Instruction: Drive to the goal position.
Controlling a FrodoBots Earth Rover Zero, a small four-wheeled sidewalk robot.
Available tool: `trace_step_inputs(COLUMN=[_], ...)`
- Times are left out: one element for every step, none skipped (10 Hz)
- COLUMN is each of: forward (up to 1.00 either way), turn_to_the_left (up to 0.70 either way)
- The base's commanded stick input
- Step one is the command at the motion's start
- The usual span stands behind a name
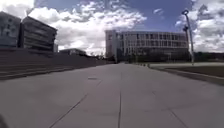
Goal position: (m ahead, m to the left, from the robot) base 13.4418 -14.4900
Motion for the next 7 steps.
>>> trace_step_inputs(forward=[0.70,0.70,0.70,0.70,0.70,0.70,0.70], turn_to_the_left=[0.00,0.00,0.00,0.00,0.00,0.00,0.00])
